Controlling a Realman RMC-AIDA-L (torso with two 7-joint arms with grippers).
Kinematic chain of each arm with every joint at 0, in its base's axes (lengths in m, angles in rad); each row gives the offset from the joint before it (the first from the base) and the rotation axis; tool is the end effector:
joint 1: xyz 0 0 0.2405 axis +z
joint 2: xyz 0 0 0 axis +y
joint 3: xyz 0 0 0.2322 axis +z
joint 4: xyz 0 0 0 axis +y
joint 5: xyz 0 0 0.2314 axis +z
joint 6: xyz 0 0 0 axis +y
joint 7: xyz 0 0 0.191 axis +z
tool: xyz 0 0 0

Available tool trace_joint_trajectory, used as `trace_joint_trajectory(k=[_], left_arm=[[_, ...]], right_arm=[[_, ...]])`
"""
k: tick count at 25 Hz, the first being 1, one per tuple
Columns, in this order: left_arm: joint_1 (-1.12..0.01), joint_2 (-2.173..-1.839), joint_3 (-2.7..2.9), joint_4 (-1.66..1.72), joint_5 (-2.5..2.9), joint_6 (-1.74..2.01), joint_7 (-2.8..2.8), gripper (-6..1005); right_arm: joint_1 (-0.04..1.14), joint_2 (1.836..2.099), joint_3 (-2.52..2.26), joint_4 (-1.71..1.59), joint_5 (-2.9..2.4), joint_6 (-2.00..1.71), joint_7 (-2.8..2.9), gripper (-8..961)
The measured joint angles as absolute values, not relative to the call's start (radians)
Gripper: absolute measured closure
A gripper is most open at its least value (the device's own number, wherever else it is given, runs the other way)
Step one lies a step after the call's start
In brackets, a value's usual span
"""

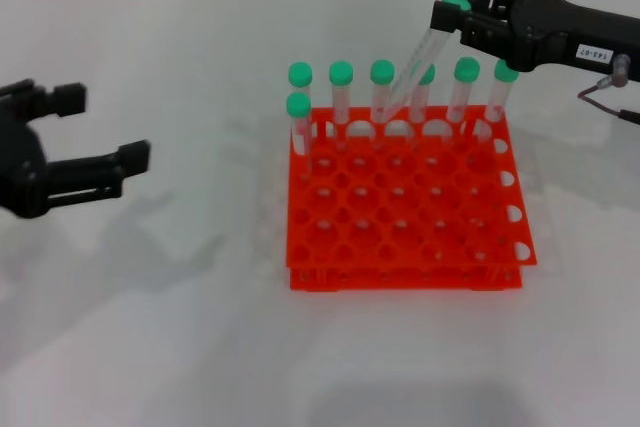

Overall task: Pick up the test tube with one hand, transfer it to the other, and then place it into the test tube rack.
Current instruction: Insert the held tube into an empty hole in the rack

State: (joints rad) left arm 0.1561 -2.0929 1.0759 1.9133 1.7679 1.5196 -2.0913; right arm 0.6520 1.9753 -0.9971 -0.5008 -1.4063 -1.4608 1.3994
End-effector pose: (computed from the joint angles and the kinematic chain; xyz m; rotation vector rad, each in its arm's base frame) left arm -0.1812 0.2750 0.1035 -2.4390 -0.6685 -0.4528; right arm 0.1592 0.4063 -0.0027 -2.5827 0.5597 1.1137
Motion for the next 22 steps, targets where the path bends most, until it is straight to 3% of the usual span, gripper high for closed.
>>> trace_joint_trajectory(k=[4,11,22], left_arm=[[0.211,-2.093,1.078,1.756,1.681,1.462,-1.938,105],[0.2,-2.09,1.052,1.502,1.574,1.459,-1.743,105],[0.053,-2.08,0.932,1.164,1.612,1.541,-1.61,105]], right_arm=[[0.652,1.967,-0.998,-0.515,-1.414,-1.461,1.419,689],[0.662,1.966,-1.0,-0.565,-1.466,-1.457,1.461,688],[0.704,1.989,-1.036,-0.632,-1.518,-1.444,1.481,688]])
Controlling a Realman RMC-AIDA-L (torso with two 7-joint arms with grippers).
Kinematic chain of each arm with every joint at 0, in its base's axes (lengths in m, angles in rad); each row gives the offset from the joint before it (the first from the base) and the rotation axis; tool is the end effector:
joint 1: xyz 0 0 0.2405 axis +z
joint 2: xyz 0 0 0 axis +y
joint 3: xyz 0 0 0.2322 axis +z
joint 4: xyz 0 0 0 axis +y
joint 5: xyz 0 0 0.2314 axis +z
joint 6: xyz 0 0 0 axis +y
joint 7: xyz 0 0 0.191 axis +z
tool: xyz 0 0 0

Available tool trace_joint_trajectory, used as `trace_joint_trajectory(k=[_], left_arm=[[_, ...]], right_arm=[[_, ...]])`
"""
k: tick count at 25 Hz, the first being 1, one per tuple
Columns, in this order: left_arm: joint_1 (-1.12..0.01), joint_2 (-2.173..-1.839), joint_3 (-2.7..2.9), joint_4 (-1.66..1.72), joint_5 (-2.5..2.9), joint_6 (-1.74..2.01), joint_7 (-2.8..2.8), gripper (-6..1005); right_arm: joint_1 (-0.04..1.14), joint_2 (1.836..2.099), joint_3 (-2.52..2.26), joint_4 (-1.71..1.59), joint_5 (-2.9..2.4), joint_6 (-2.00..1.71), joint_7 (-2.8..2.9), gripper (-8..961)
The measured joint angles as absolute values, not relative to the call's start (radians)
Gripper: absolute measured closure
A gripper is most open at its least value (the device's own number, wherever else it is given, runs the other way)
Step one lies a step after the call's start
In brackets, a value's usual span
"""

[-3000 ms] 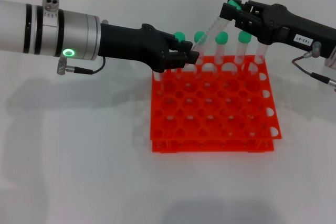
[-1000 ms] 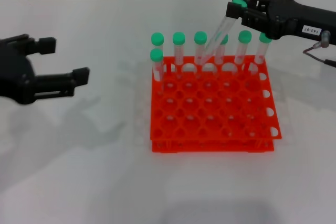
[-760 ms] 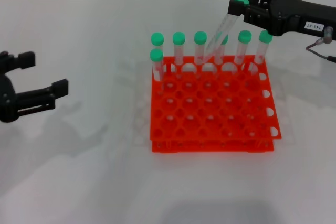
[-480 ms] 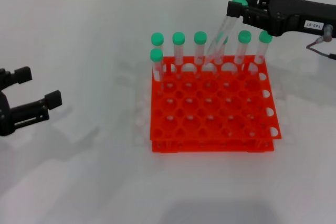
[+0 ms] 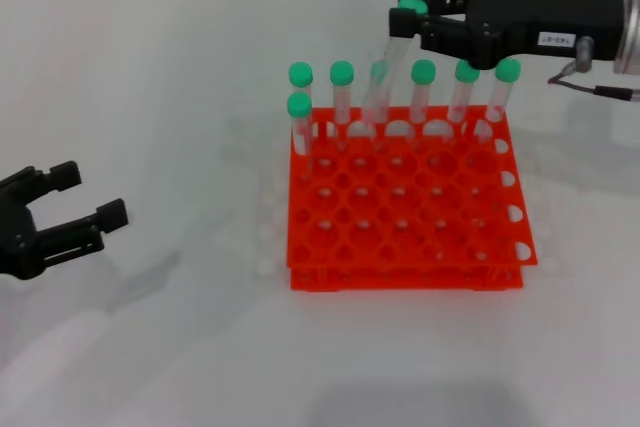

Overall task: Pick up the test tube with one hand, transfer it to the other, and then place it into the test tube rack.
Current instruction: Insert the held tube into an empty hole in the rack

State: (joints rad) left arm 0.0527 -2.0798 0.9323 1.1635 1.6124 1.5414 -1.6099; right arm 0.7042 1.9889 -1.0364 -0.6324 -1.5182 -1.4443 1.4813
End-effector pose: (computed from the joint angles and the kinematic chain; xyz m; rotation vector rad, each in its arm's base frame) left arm -0.2934 0.2708 0.0559 -2.3659 -0.8479 -0.7356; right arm 0.1248 0.4121 -0.0098 -2.7238 0.4250 0.9842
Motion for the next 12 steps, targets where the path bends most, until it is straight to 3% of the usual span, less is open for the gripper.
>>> trace_joint_trajectory(k=[12], left_arm=[[0.029,-2.08,0.917,1.099,1.658,1.547,-1.598,104]], right_arm=[[0.747,2.01,-1.128,-0.684,-1.54,-1.367,1.482,687]])
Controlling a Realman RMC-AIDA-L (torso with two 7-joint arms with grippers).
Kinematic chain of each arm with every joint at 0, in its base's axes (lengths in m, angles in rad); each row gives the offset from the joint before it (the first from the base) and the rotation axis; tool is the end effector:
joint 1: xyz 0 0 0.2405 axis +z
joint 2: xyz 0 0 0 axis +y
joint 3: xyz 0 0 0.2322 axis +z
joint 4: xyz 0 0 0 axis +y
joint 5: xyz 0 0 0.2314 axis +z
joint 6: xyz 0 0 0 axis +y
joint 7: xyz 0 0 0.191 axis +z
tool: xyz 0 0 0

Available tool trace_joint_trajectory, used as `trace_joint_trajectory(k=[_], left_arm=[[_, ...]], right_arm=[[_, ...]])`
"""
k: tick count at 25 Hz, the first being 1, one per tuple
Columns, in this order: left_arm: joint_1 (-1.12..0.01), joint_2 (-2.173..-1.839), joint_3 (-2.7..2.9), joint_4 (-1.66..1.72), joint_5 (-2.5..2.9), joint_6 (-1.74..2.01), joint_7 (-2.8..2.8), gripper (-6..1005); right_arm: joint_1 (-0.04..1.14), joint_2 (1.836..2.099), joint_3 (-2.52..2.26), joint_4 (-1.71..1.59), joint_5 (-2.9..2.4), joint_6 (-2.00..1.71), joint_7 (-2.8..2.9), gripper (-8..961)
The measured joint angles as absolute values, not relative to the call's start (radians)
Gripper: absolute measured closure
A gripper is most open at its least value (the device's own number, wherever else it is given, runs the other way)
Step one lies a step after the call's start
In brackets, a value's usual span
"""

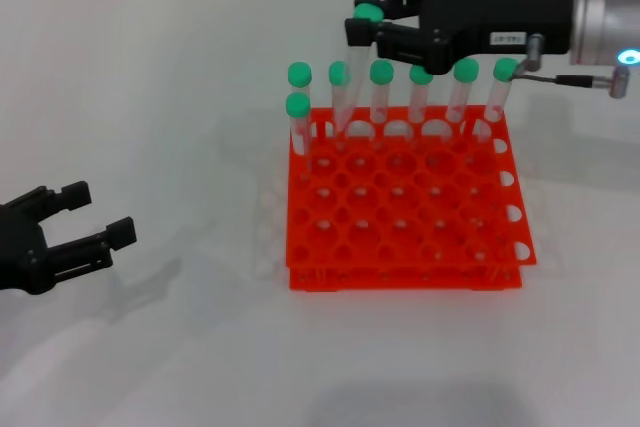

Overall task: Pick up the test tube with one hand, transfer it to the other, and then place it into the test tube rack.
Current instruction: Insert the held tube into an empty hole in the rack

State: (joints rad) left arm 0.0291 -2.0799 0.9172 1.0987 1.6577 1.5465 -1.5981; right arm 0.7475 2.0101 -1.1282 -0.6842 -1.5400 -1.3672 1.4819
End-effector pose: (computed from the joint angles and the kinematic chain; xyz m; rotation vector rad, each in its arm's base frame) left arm -0.3038 0.2679 0.0436 -2.3833 -0.9047 -0.7166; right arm 0.0993 0.4170 -0.0307 -2.7839 0.3062 0.8818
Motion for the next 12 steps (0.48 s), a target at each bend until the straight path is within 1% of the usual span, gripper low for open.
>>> trace_joint_trajectory(k=[12], left_arm=[[0.02,-2.08,0.917,1.06,1.668,1.548,-1.578,104]], right_arm=[[0.773,2.022,-1.221,-0.68,-1.53,-1.273,1.483,686]])
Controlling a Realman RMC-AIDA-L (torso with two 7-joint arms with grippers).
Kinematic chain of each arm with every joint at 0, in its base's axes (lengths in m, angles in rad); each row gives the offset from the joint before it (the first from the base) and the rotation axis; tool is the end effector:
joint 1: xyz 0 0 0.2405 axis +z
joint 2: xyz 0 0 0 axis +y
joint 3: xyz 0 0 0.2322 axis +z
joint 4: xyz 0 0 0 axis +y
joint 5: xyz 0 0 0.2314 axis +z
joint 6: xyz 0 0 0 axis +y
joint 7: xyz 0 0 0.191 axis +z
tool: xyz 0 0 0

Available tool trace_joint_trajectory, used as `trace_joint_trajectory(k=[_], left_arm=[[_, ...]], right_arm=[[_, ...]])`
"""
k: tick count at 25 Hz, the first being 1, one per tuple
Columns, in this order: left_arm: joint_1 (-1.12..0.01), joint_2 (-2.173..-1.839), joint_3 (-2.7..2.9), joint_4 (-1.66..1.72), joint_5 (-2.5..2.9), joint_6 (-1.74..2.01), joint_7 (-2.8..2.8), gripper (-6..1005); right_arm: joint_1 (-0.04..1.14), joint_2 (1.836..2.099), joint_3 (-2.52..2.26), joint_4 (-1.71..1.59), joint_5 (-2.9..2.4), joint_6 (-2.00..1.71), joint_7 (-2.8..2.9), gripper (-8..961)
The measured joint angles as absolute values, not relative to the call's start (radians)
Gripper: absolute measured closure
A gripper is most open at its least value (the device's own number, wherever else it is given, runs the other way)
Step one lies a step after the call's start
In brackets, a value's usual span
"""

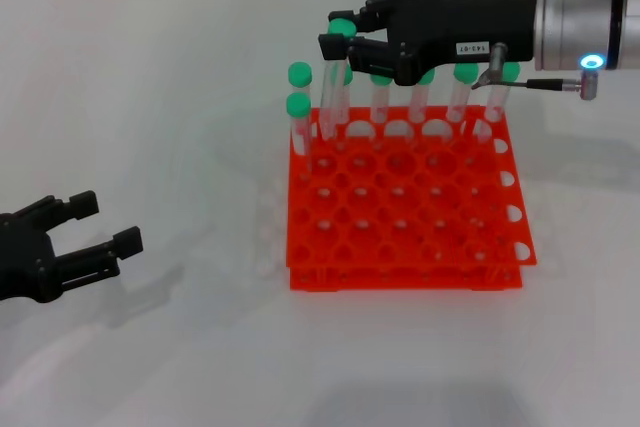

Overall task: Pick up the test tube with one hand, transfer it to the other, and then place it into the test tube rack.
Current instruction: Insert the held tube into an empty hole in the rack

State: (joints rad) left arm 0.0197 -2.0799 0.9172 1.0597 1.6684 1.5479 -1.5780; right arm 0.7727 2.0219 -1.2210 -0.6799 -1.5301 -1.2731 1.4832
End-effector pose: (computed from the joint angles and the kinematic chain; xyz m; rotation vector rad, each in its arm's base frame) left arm -0.3076 0.2656 0.0358 -2.3944 -0.9214 -0.7169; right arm 0.0912 0.4209 -0.0529 -2.8021 0.2866 0.7983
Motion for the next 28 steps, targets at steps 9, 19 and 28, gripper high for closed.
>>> trace_joint_trajectory(k=[9,19,28], left_arm=[[0.006,-2.082,0.919,1.052,1.666,1.55,-1.573,104],[-0.009,-2.082,0.919,1.044,1.667,1.551,-1.568,104],[-0.015,-2.082,0.919,1.043,1.668,1.548,-1.568,104]], right_arm=[[0.759,2.025,-1.261,-0.676,-1.528,-1.215,1.473,686],[0.749,2.025,-1.271,-0.674,-1.528,-1.194,1.461,685],[0.75,2.024,-1.291,-0.674,-1.529,-1.174,1.458,684]])
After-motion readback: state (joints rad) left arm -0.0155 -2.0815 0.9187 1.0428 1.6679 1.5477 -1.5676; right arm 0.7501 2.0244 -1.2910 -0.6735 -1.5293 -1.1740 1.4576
